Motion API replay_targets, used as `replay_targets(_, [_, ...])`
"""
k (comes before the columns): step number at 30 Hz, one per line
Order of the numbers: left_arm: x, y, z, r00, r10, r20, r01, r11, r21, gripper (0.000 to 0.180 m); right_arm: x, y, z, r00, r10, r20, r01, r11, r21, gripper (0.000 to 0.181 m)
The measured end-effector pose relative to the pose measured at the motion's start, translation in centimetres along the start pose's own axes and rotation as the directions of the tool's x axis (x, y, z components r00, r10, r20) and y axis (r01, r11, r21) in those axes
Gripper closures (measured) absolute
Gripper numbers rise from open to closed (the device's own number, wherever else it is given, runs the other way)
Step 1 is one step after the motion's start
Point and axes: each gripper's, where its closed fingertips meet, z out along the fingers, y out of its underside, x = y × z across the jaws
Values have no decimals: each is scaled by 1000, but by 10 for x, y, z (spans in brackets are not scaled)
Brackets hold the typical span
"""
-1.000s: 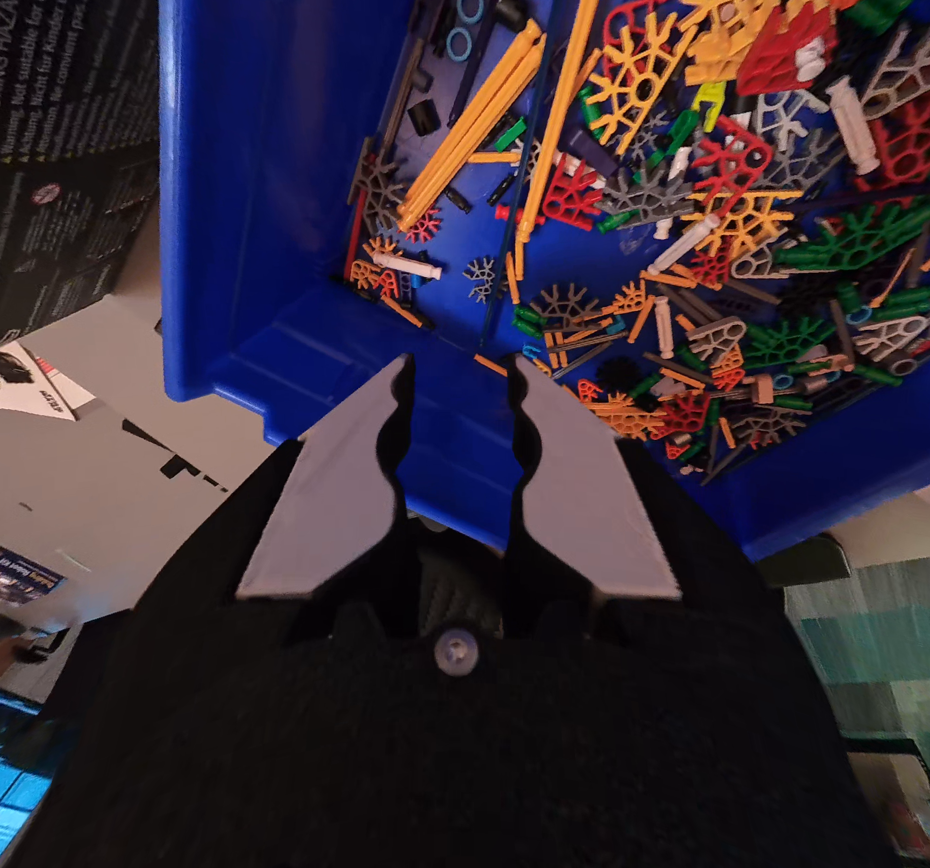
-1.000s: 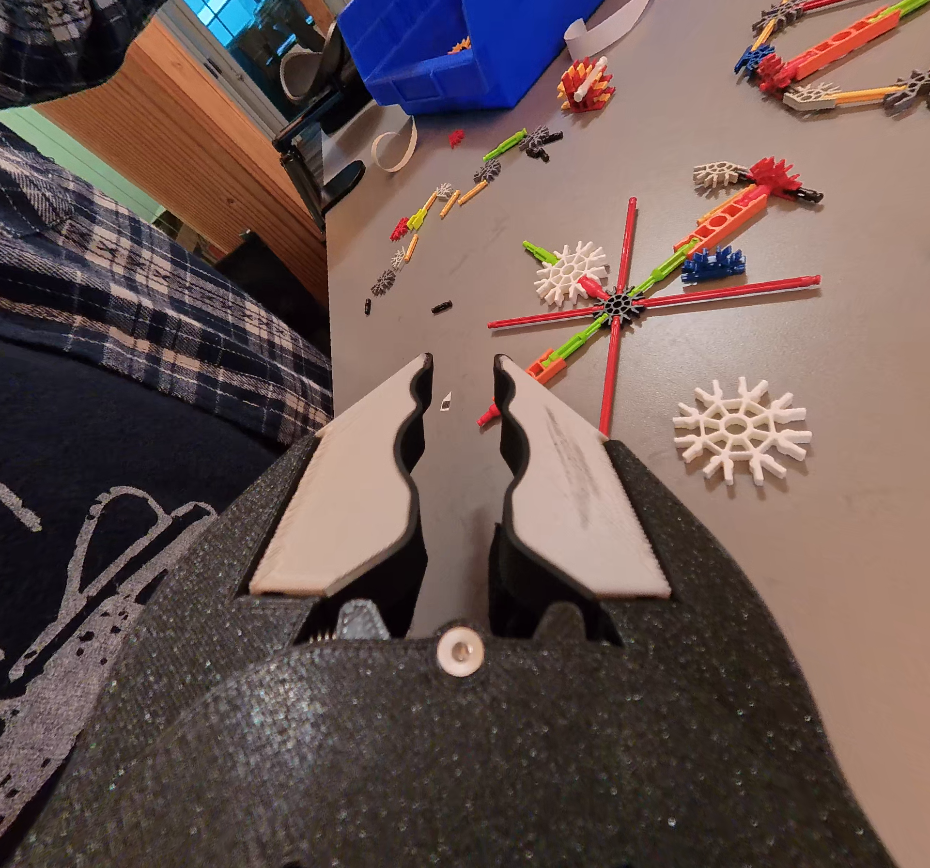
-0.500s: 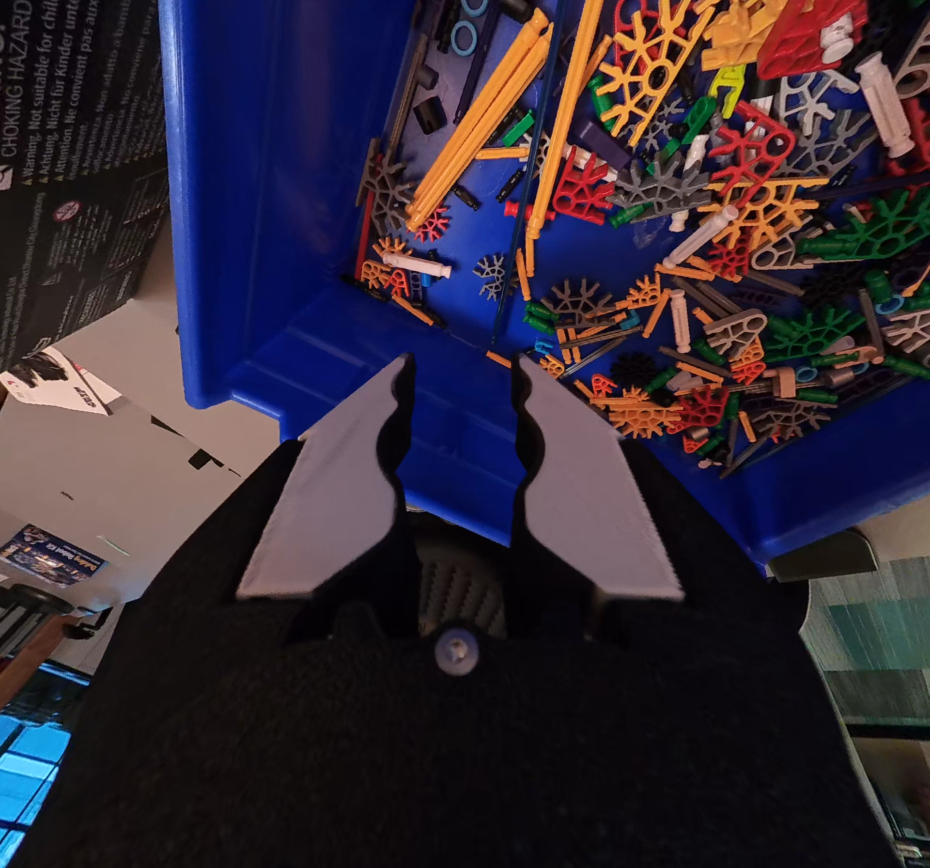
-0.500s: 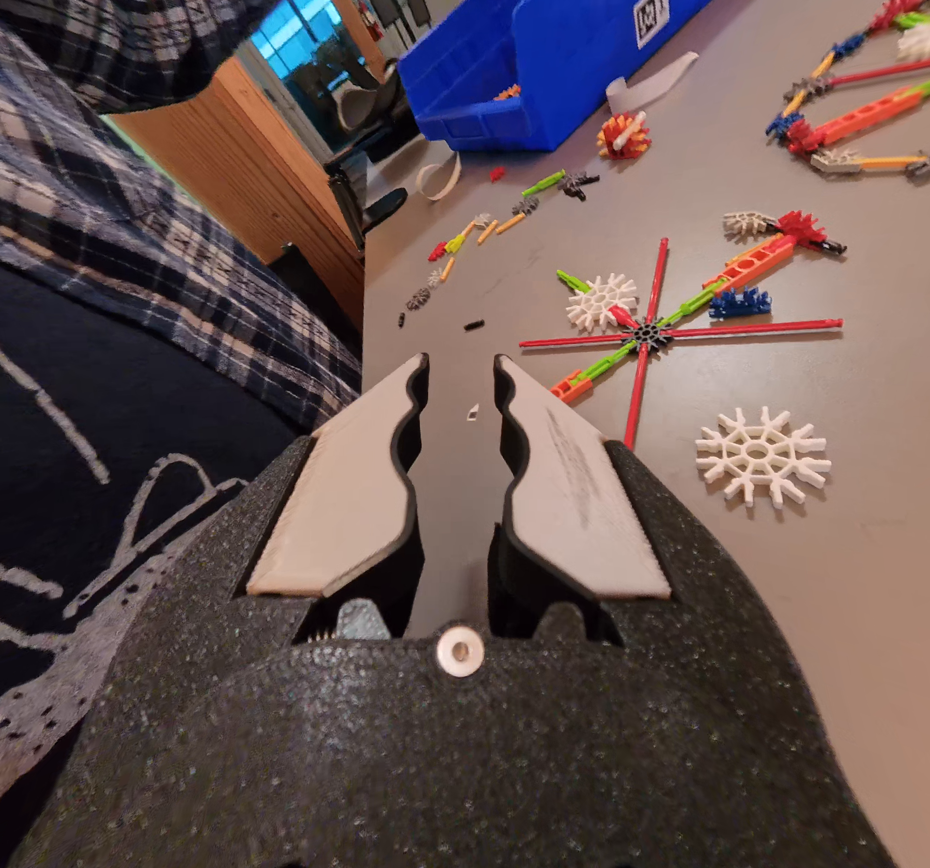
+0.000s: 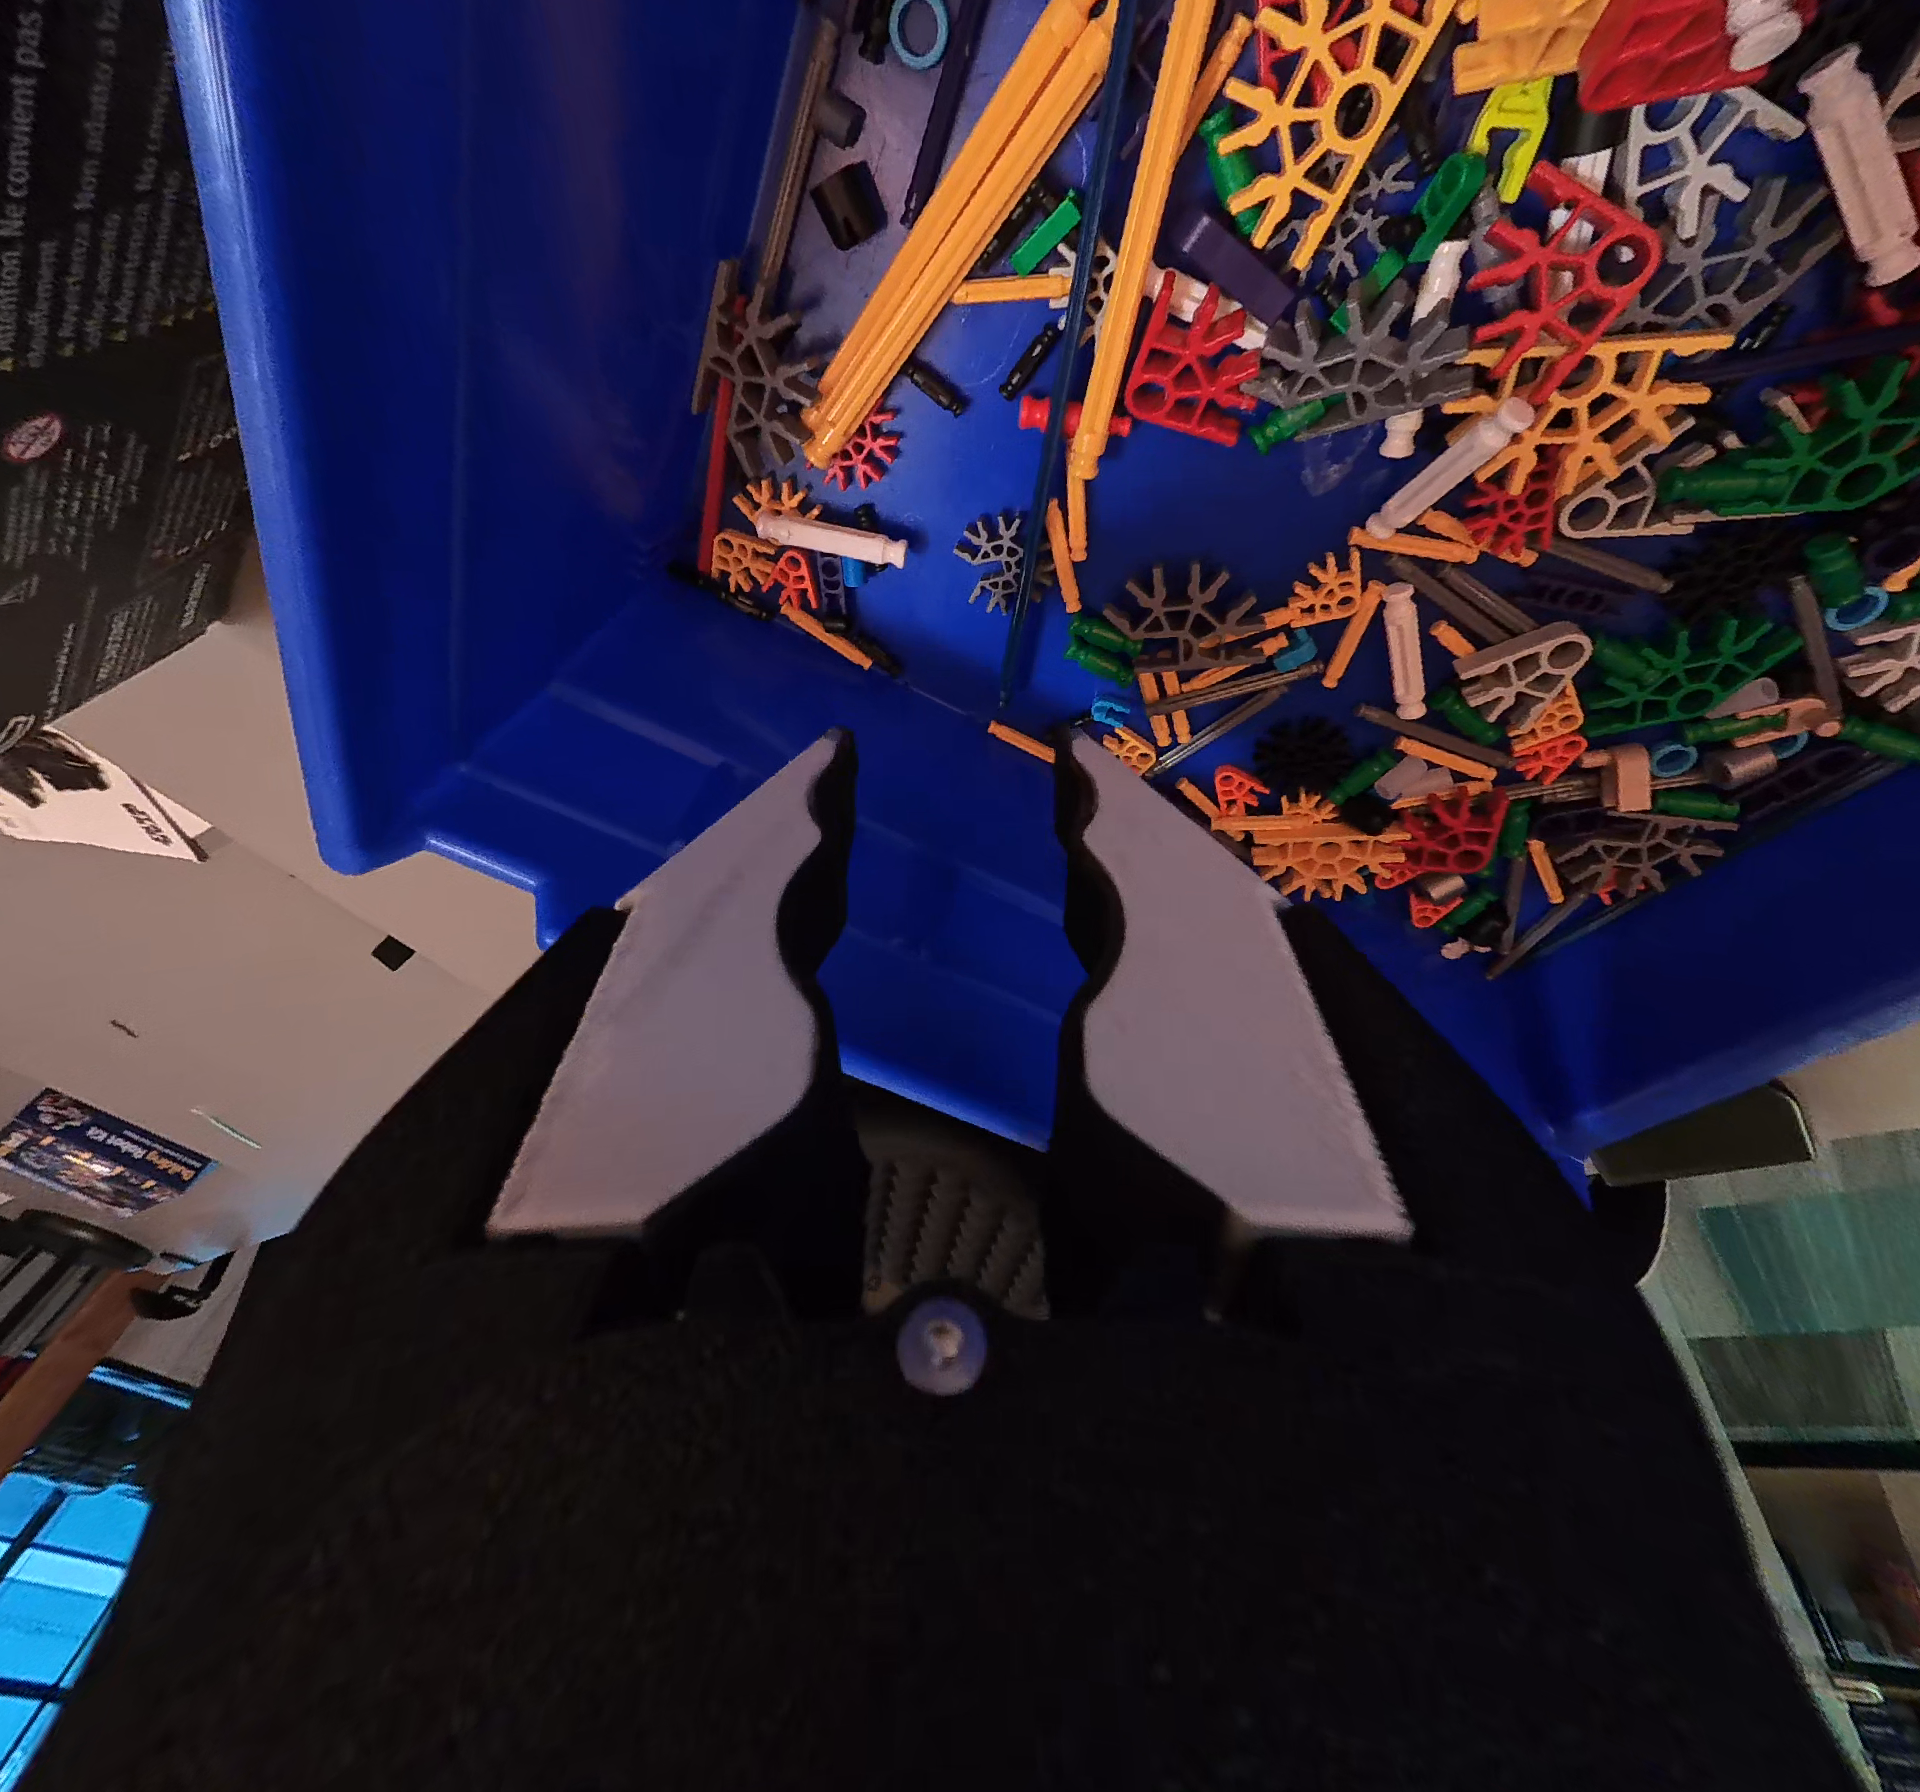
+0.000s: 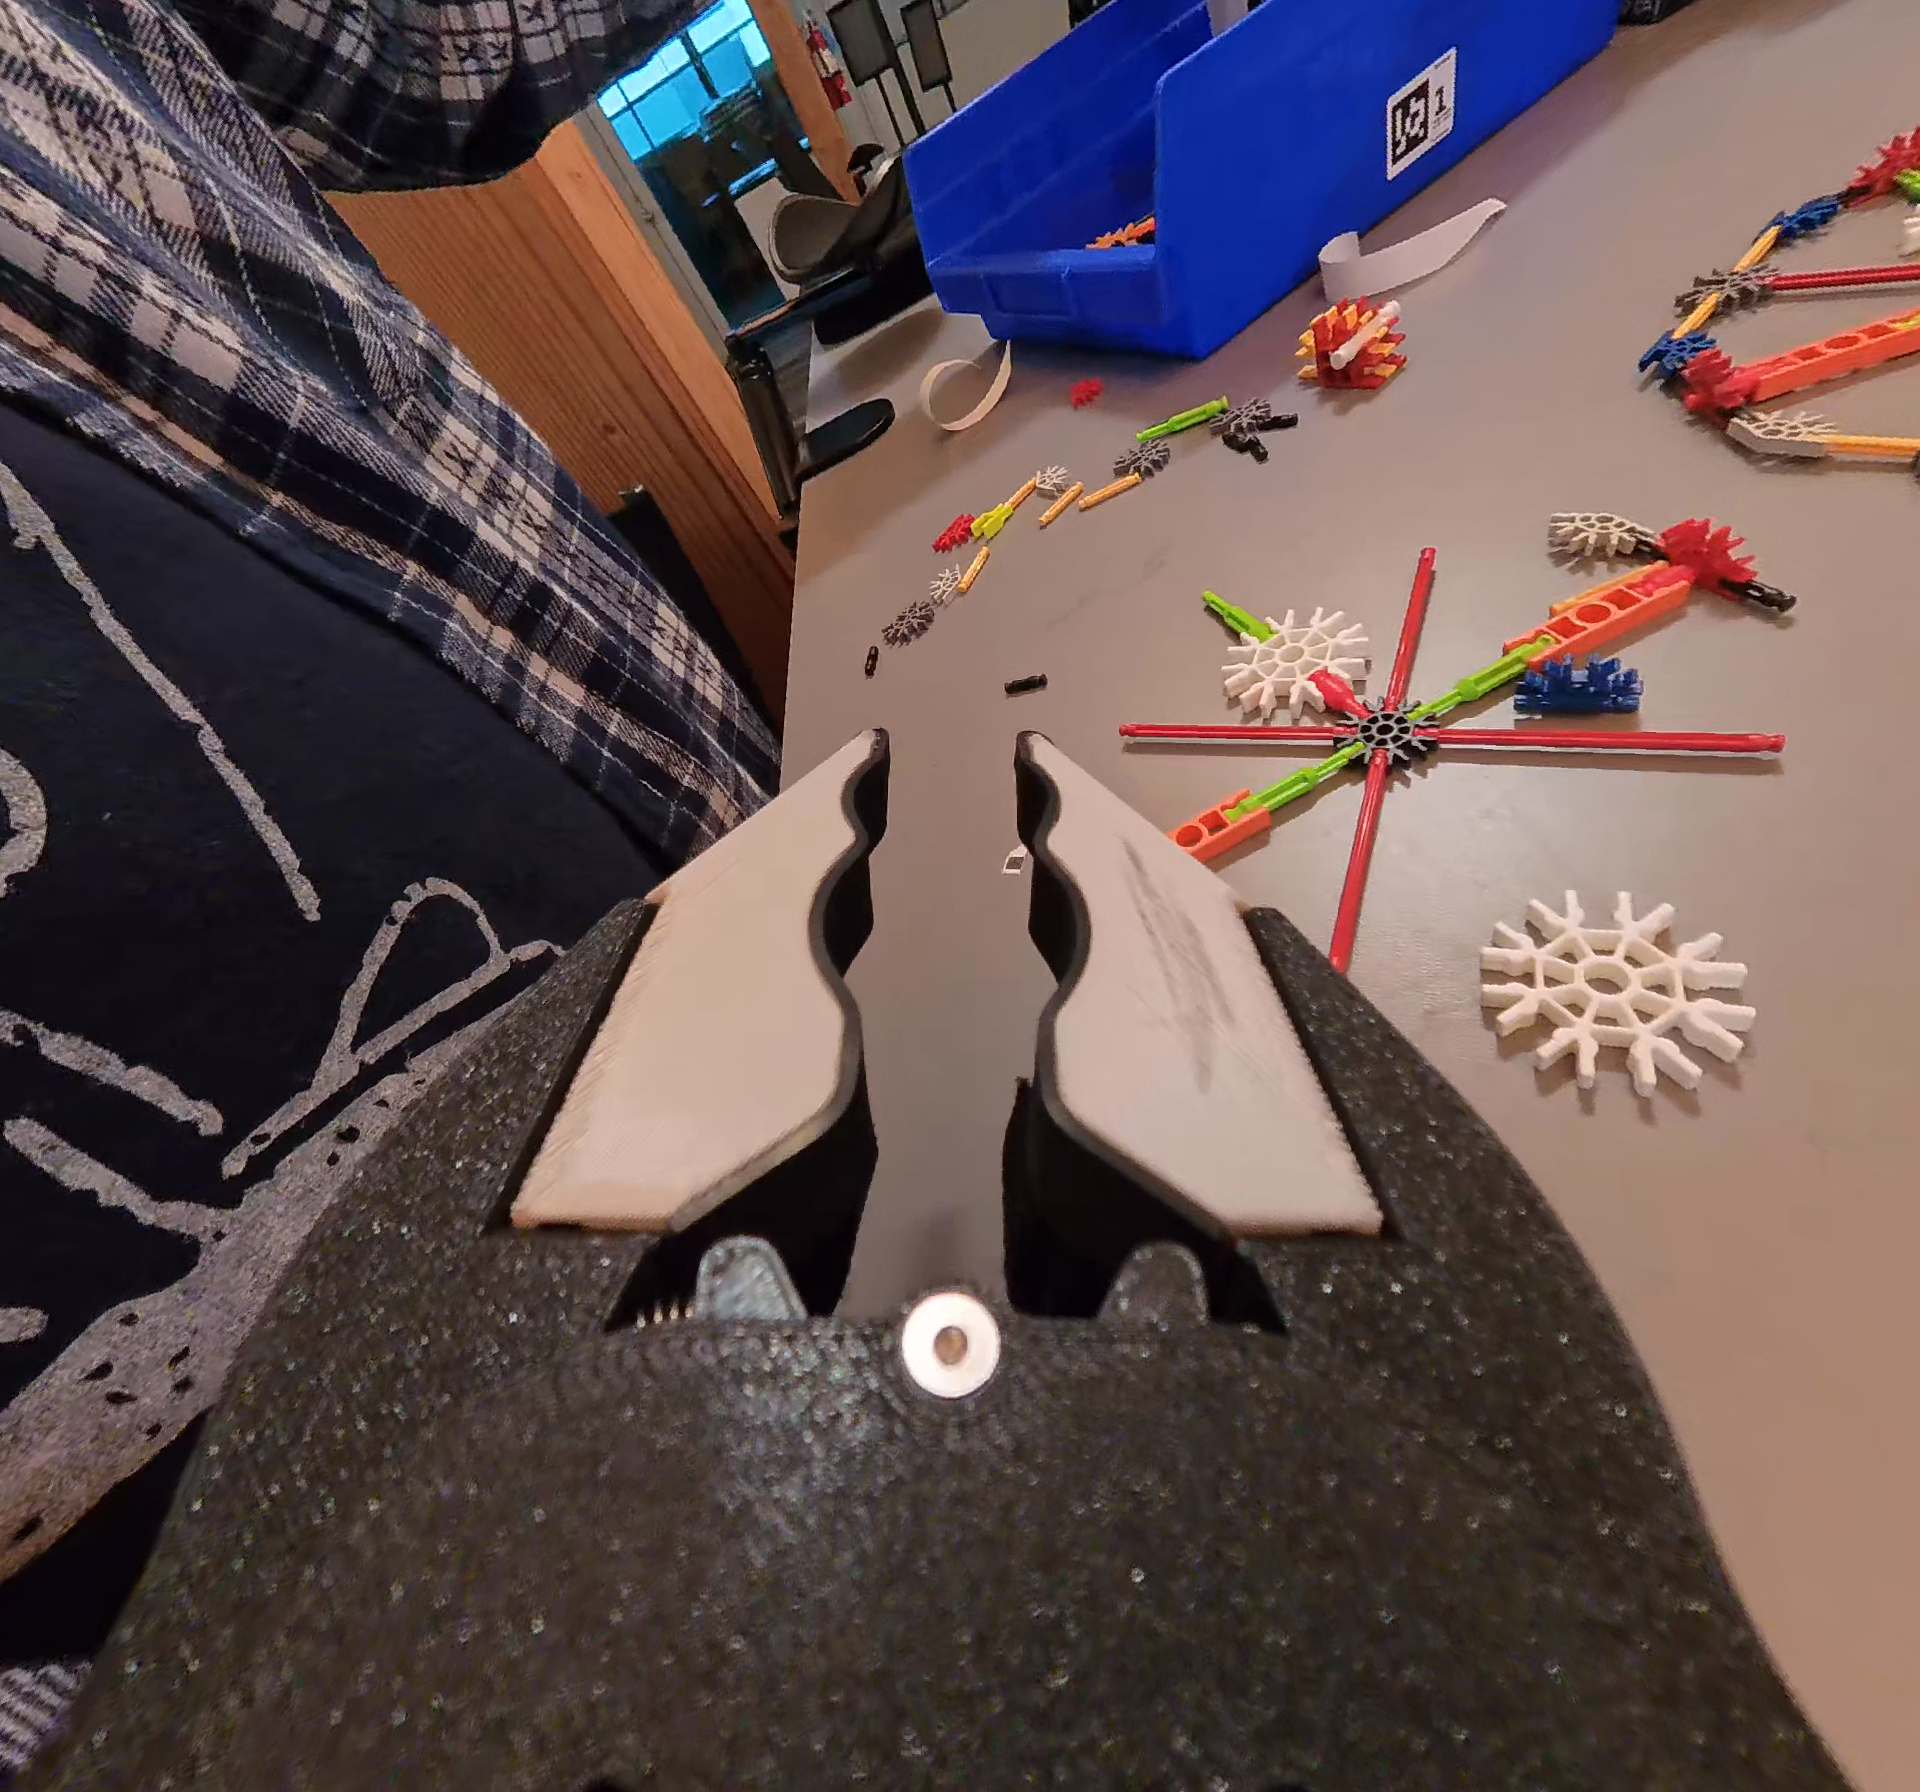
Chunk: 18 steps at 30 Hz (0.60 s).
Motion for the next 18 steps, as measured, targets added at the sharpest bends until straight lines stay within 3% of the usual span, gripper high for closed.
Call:
replay_targets(10, [1,6,4,1000,9,-29,-9,1000,-6,139,1,0,-1,1000,14,-2,-14,1000,0,158])
replay_targets(18, [2,6,7,999,12,-48,-12,1000,-3,126,1,1,-1,1000,22,-3,-22,1000,-8,158])
